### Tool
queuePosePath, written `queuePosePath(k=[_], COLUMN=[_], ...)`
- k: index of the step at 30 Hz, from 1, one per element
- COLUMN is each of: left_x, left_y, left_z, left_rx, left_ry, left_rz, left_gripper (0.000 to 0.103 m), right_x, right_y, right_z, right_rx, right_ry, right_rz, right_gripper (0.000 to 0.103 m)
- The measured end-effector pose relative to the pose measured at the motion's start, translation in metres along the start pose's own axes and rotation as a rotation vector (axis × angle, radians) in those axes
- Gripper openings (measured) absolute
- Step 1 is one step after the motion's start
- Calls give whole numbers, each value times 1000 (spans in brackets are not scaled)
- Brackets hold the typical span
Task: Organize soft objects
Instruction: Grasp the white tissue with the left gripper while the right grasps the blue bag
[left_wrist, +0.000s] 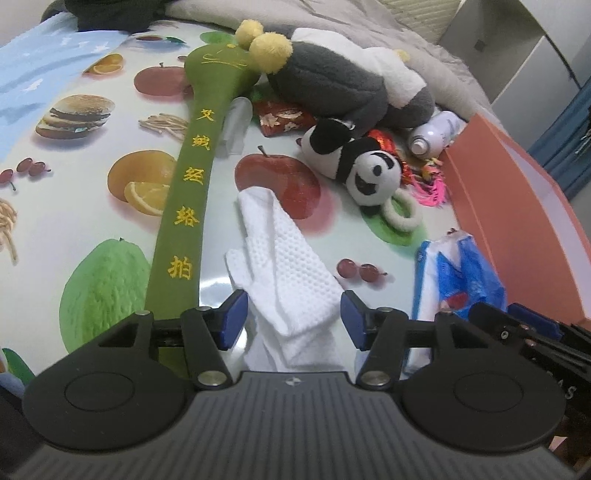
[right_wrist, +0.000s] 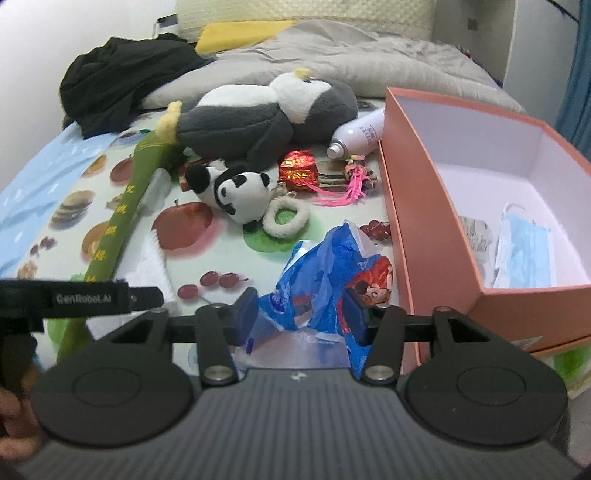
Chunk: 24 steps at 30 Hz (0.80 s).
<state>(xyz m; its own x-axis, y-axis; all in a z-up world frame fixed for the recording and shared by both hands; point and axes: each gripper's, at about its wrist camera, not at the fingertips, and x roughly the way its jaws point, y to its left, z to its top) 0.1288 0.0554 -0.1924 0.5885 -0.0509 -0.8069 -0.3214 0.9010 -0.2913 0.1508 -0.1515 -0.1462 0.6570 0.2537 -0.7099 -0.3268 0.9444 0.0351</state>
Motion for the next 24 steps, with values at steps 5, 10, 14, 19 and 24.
queuePosePath(k=[5, 10, 14, 19, 24], left_x=[11, 15, 16, 18, 18], left_y=[-3, -8, -12, -15, -19], left_z=[2, 1, -1, -2, -3], left_rx=[9, 42, 64, 80, 96], left_ry=[2, -13, -13, -10, -5], left_rz=[48, 78, 86, 80, 65], left_gripper=[62, 62, 61, 48, 29], right_x=[16, 27, 33, 37, 36], right_y=[-7, -10, -11, -13, -11], right_z=[0, -5, -8, -11, -9], right_rx=[67, 81, 89, 76, 59], right_ry=[24, 53, 84, 98, 103], right_rz=[2, 38, 60, 75, 100], right_gripper=[55, 53, 37, 31, 18])
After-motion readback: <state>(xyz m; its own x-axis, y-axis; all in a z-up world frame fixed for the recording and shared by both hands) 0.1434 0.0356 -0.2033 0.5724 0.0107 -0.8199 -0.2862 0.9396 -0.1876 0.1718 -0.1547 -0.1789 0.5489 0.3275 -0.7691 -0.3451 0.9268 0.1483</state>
